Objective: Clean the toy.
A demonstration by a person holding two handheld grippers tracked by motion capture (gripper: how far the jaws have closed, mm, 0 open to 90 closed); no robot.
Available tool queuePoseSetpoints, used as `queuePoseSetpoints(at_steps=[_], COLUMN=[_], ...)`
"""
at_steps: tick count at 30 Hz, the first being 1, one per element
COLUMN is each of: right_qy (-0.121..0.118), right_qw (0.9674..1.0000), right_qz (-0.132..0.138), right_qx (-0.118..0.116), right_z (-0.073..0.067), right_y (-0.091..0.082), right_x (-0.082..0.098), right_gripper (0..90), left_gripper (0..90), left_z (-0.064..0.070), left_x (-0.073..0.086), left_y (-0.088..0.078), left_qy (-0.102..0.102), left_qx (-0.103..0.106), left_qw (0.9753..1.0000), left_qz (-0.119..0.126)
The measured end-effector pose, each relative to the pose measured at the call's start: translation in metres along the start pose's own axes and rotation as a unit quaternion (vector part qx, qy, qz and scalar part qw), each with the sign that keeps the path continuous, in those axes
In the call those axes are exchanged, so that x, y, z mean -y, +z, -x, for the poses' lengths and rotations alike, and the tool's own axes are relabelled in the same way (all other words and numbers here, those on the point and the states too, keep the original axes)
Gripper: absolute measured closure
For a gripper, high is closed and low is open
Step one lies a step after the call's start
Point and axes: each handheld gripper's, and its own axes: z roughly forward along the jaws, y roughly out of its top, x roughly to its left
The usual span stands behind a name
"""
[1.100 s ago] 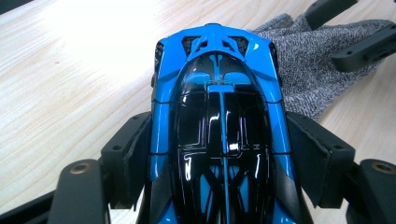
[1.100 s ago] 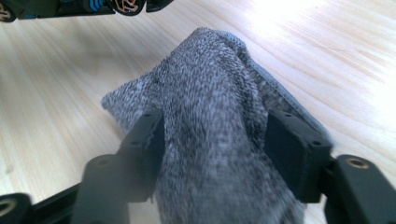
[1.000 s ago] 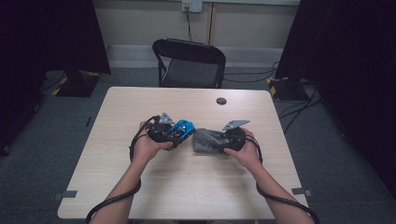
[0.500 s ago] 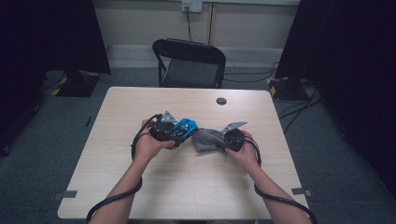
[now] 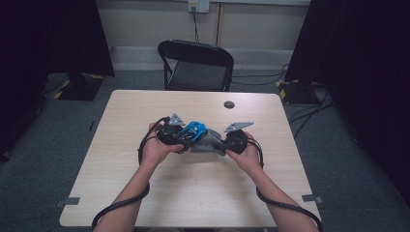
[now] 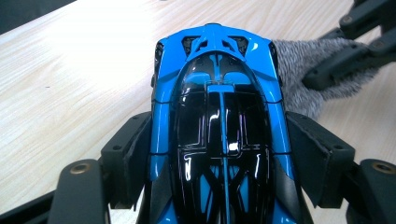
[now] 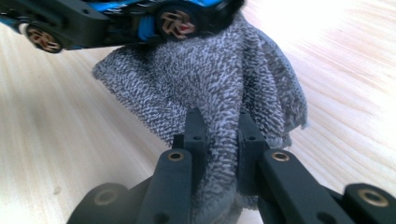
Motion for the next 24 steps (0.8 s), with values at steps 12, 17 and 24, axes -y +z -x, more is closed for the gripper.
queuePoseSetpoints(at_steps=[12,17,24], right_qy=[-0.033,-0.036,-0.054], right_qw=[0.9985,0.9977,0.9953], right_qz=[0.006,0.007,-0.010], right_qx=[-0.043,-0.058,-0.080], right_z=[-0.022,-0.028,-0.039], right_y=[0.007,0.011,0.019], right_x=[-0.004,-0.005,-0.001], right_gripper=[79.5,79.5,79.5], left_gripper=[28.1,28.1,28.1], left_z=[-0.003,-0.006,-0.008], left_x=[-0.008,-0.007,-0.009], left_y=[0.006,0.009,0.008], left_qy=[-0.006,-0.012,-0.015], left_qx=[-0.005,-0.008,-0.015], left_qw=[1.0000,0.9999,0.9997], left_qz=[0.003,0.004,0.011])
